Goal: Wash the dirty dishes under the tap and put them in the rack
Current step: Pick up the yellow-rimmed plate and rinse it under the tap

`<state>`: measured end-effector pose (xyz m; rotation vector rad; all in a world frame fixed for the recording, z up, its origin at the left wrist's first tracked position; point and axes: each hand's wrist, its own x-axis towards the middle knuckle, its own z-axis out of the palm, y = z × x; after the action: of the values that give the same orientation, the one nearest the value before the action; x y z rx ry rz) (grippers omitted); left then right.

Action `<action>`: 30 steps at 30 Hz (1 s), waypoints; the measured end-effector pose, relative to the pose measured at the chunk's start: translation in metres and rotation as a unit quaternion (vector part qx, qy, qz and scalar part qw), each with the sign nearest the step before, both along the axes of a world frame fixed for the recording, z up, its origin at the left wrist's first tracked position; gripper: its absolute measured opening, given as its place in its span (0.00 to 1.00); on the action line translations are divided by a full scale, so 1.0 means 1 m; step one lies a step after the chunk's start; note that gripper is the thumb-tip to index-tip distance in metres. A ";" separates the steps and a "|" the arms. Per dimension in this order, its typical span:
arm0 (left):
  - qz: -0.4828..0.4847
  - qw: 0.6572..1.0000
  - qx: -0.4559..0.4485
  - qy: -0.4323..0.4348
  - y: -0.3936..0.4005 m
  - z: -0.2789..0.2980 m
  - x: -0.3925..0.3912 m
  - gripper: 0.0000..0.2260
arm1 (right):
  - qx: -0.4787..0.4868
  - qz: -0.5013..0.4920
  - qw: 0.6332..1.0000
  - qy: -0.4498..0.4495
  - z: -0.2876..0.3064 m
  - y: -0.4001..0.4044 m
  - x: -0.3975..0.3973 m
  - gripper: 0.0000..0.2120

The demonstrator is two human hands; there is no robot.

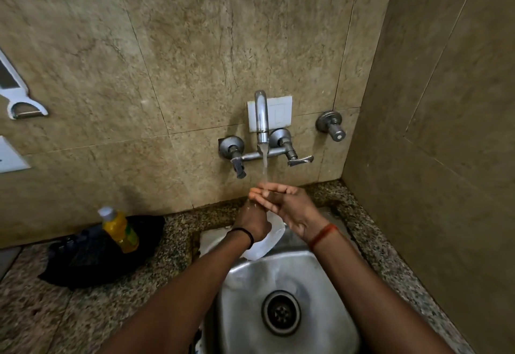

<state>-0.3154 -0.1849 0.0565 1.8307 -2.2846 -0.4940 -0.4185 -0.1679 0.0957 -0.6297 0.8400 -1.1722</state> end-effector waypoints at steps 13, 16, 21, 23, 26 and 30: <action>-0.040 0.996 0.006 -0.083 0.000 0.026 -0.013 0.09 | 0.103 -0.180 0.959 0.194 0.002 -0.032 -0.004 0.17; -0.064 0.990 0.006 -0.124 -0.002 0.026 -0.014 0.10 | 0.108 -0.194 0.966 0.131 0.001 -0.040 -0.015 0.08; -0.079 0.988 0.018 -0.129 -0.006 0.038 -0.016 0.09 | 0.092 -0.137 0.984 0.071 0.005 -0.057 -0.019 0.13; -0.083 0.988 0.020 -0.126 -0.008 0.043 -0.016 0.08 | 0.084 -0.119 0.987 0.064 0.012 -0.062 -0.018 0.16; -0.075 0.988 0.019 -0.132 -0.009 0.046 -0.015 0.08 | 0.068 -0.109 0.990 0.064 0.014 -0.068 -0.021 0.18; -0.075 0.987 0.007 -0.139 -0.009 0.045 -0.012 0.08 | 0.059 -0.105 0.993 -0.021 0.005 -0.072 -0.030 0.15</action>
<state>-0.3275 -0.1941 0.1011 1.8452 -2.6203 -0.2898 -0.4481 -0.2402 0.1007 -0.4260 0.9491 -1.3108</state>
